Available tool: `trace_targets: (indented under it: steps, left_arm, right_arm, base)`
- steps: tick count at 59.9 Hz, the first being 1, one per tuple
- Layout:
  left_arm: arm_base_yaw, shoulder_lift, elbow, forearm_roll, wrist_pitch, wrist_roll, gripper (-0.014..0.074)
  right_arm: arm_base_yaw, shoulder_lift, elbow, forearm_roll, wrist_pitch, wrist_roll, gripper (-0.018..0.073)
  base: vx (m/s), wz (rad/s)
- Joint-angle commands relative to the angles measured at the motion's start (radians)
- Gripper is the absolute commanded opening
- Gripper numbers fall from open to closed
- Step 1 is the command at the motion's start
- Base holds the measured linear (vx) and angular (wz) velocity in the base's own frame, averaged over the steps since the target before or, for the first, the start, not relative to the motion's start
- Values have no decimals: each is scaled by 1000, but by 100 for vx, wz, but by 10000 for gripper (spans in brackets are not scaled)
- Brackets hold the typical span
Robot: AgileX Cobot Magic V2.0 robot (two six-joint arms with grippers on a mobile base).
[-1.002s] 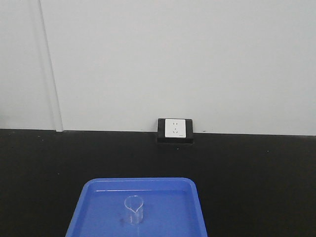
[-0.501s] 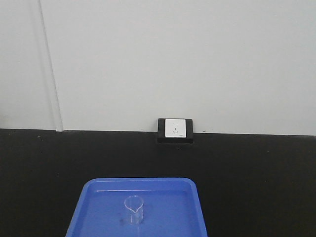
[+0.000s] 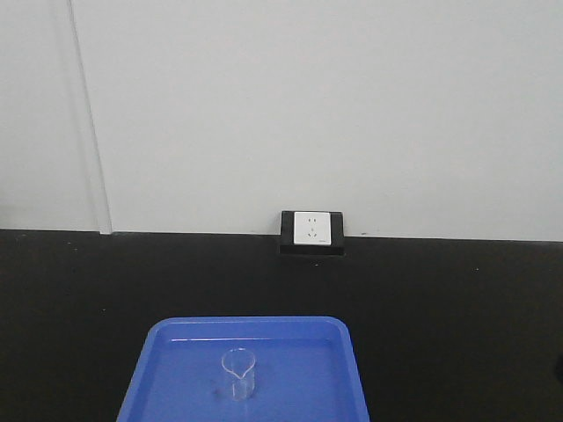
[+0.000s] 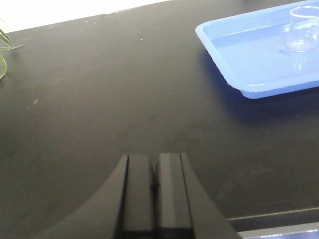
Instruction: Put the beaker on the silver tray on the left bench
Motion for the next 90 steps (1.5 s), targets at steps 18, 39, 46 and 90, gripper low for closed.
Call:
trace_targets:
  steps: [18,39,46,90]
  left_arm:
    - [-3,-7,20,-1,-82,-2,1]
    - [-3,-7,20,-1,-82,-2,1]
    - [-3,-7,20,-1,-82,-2,1]
    - [-3,-7,20,-1,-82,-2,1]
  right_arm:
    - [-6,161,-43,-4,-169,1,46]
    - [-6,202,-43,-6,-192,1,424]
    - [-6,233,-43,-5,-254,1,602]
    - [382,606,-114,-322,-503,154,604]
  base:
    - [0,0]
    - [0,0]
    - [0,0]
    - [0,0]
